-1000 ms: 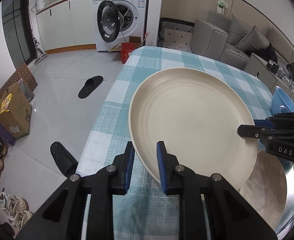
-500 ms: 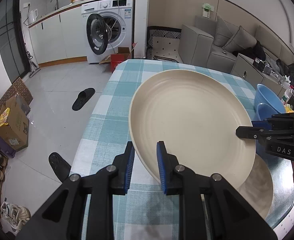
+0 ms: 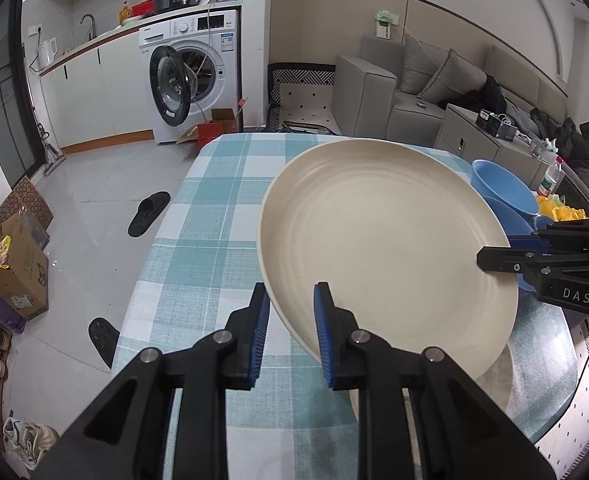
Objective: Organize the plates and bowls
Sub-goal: 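Lift the cream plate with the left tool while the right tool lifts its plate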
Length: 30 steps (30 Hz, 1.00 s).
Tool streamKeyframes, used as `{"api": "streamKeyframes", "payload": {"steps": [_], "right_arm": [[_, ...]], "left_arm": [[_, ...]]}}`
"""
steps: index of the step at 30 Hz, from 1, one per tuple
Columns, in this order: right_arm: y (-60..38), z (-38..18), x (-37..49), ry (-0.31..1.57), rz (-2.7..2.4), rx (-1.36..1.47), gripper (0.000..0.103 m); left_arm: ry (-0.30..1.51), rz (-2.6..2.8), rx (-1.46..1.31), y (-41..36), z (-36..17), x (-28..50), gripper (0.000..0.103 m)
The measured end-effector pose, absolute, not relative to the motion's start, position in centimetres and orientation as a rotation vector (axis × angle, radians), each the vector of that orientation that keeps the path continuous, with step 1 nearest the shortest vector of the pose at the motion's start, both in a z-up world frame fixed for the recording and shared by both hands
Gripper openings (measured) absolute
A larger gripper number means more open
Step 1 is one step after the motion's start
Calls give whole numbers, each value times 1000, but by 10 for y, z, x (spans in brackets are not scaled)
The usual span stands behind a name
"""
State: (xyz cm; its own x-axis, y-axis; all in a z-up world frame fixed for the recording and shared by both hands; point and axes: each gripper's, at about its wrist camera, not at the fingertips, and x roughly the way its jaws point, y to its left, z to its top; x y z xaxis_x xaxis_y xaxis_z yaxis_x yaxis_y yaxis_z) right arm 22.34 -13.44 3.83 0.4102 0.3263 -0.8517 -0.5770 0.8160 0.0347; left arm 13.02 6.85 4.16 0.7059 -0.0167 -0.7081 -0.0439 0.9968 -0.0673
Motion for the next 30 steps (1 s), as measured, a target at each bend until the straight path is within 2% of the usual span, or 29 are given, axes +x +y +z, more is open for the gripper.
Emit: {"api": "streamKeyframes", "payload": {"steps": [14, 30], "right_arm": [[-171, 49, 191, 979, 552, -260, 20], [-195, 28, 157, 1010, 533, -240, 20]], "left_arm": [[768, -29, -43, 39, 50, 110, 21], [788, -65, -31, 18, 33, 88, 21]]}}
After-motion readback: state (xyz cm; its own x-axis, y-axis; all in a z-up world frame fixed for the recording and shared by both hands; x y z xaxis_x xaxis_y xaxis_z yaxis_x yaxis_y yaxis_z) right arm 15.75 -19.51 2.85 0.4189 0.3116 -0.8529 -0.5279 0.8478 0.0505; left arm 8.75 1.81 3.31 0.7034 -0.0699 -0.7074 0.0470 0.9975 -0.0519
